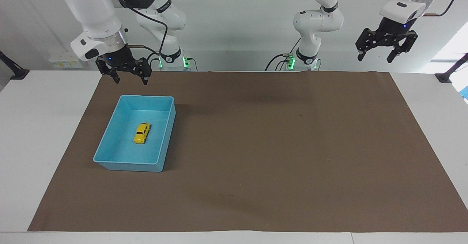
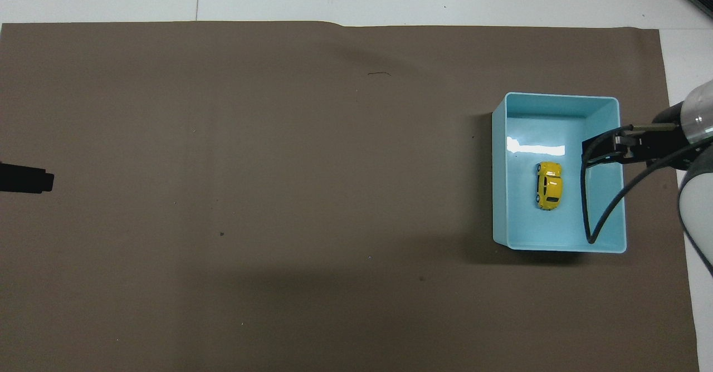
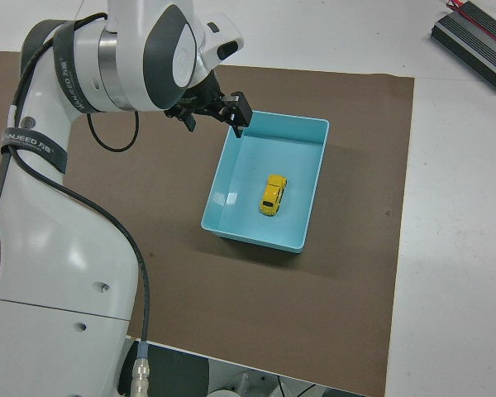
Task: Wind up and store yellow beetle car
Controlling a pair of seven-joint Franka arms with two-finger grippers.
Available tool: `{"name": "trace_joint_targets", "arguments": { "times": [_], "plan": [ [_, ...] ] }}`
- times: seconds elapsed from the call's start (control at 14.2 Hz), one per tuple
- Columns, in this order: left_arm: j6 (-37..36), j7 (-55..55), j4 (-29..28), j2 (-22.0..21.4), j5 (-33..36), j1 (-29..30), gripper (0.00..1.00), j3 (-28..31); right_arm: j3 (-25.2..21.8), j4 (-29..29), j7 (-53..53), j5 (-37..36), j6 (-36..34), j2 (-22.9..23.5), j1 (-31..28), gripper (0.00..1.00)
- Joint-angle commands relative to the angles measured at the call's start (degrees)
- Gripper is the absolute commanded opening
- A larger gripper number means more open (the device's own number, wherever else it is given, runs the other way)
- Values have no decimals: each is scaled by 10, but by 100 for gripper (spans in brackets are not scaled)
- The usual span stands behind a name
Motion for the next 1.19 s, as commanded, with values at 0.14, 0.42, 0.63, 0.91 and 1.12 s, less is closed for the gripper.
{"name": "trace_joint_targets", "arguments": {
  "times": [0.14,0.42,0.63,0.91,1.12],
  "plan": [
    [-10,3,4,-4,-9,2,100,2,2,18,-15,10,2,14,-5,100],
    [-10,3,4,-4,-9,2,100,2,2,13,-12,9,10,12,-4,100],
    [-10,3,4,-4,-8,2,100,2,2,18,-12,10,2,13,-5,100],
    [-10,3,4,-4,-9,2,100,2,3,28,-12,3,-22,13,-5,100],
    [-10,3,4,-4,-9,2,100,2,3,34,-12,5,-24,13,-6,100]
  ]
}}
